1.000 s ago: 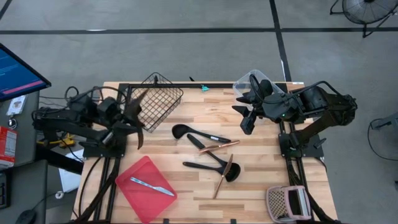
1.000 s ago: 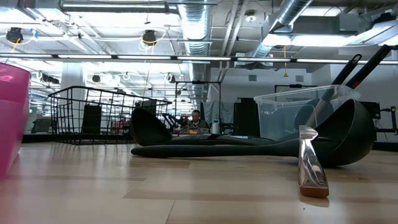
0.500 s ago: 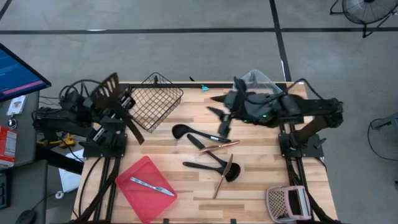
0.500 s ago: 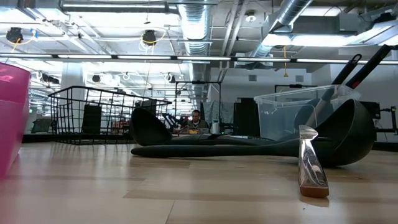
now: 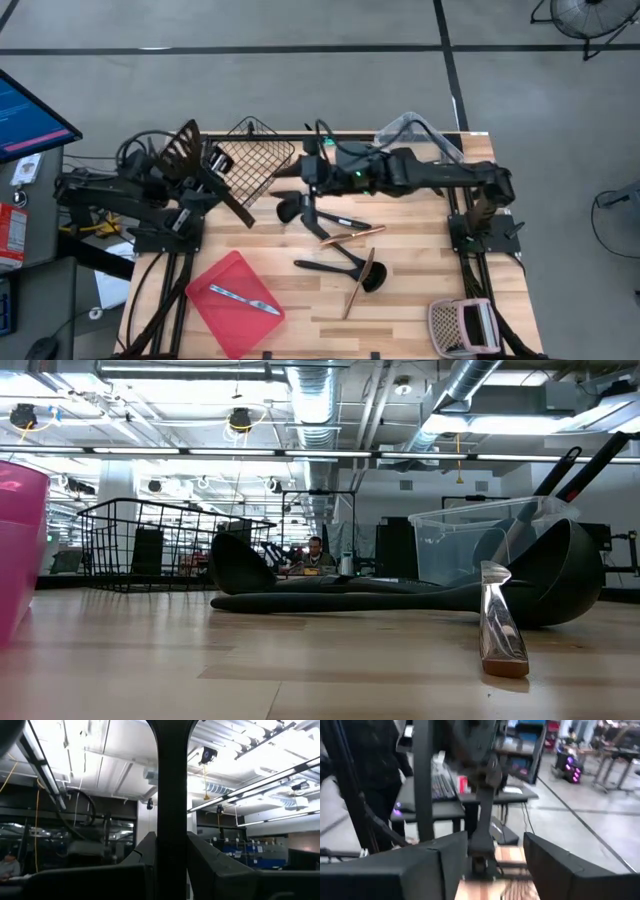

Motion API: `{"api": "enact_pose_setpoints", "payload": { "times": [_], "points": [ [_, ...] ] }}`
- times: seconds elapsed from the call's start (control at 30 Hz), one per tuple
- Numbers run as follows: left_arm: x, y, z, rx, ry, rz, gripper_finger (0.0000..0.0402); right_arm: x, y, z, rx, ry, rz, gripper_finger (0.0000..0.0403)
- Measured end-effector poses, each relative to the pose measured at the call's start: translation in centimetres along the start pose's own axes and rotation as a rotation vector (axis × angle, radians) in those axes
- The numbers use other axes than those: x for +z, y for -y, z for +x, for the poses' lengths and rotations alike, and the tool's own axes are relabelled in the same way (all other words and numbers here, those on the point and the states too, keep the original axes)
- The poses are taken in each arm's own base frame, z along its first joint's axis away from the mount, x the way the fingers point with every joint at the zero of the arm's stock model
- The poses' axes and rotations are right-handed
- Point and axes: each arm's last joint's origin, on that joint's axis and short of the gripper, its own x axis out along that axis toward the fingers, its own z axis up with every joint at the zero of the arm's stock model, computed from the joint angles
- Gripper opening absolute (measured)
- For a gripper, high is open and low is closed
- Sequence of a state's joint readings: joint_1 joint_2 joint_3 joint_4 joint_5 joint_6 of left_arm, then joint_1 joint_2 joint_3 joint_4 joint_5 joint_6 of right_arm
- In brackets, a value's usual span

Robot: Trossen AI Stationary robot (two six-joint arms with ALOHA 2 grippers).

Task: Pick & Place Kitchen Items
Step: Put the slotted spatula into the transparent bin

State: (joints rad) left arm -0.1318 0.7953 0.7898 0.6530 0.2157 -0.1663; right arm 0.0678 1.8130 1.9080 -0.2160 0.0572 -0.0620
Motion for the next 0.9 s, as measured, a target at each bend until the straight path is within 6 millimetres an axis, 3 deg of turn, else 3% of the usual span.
{"api": "enact_pose_setpoints", "payload": {
  "times": [0.3,0.9],
  "points": [
    [-0.9,-1.0,0.5,0.038,-0.024,0.024,0.005,-1.1,1.0,1.9,0.217,0.042,0.013,0.0251],
    [-3.0,-2.9,1.8,0.048,-0.009,0.025,0.005,-1.3,0.8,2.0,0.353,0.05,0.011,0.0255]
  ]
}}
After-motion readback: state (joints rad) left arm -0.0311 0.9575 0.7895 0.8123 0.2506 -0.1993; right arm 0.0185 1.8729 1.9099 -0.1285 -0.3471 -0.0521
